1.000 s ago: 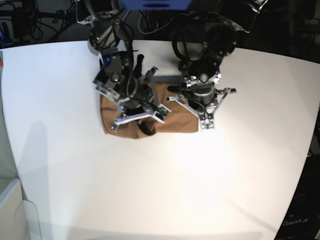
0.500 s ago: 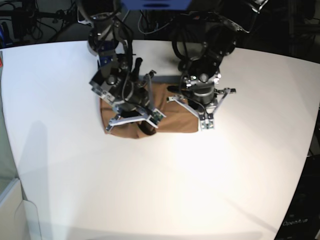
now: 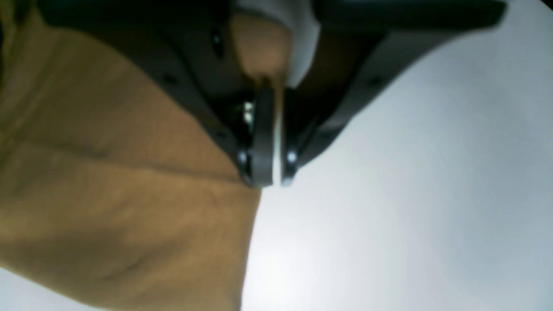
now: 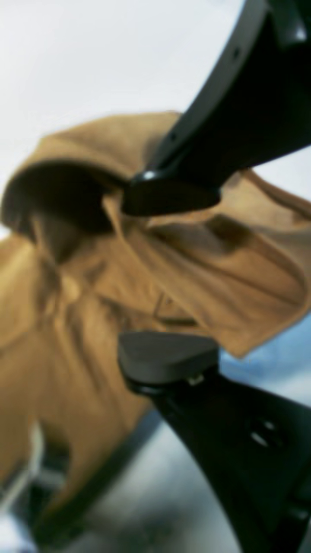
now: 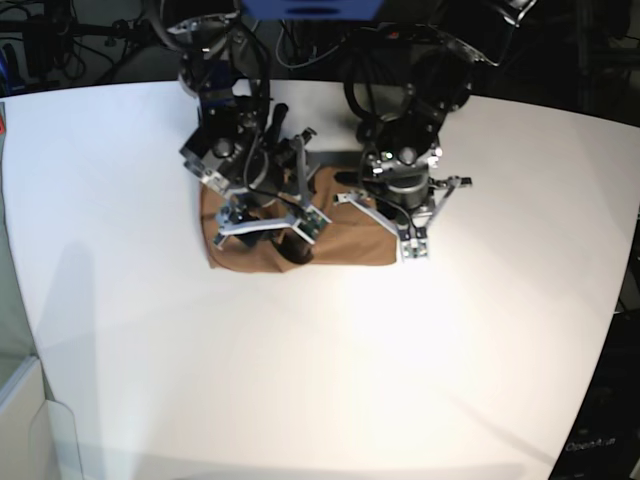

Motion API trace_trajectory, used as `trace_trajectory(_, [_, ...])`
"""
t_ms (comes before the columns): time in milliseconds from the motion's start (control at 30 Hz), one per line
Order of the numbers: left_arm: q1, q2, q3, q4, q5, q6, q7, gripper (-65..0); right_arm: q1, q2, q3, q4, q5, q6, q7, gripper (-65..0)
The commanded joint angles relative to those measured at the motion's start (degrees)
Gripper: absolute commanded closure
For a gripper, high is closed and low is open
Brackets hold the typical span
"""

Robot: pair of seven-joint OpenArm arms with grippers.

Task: Fold the T-shirt properly
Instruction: 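Press the folded end down beside the left gripper with the right gripper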

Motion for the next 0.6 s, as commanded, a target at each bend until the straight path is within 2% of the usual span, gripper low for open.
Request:
trace_trajectory(0, [-0.64, 0.11, -0.07, 0.74, 0.57, 0.01, -0.90, -2.6, 0.51, -0.34, -0.13, 0.91, 0.33, -0.27, 0.53, -41.5])
trace_trajectory(567, [-0.64, 0.11, 0.02, 0.74, 0.57, 0.01, -0.90, -2.6, 1.83, -0.34, 0.31, -3.04, 0.33, -0.27, 0.53, -40.8])
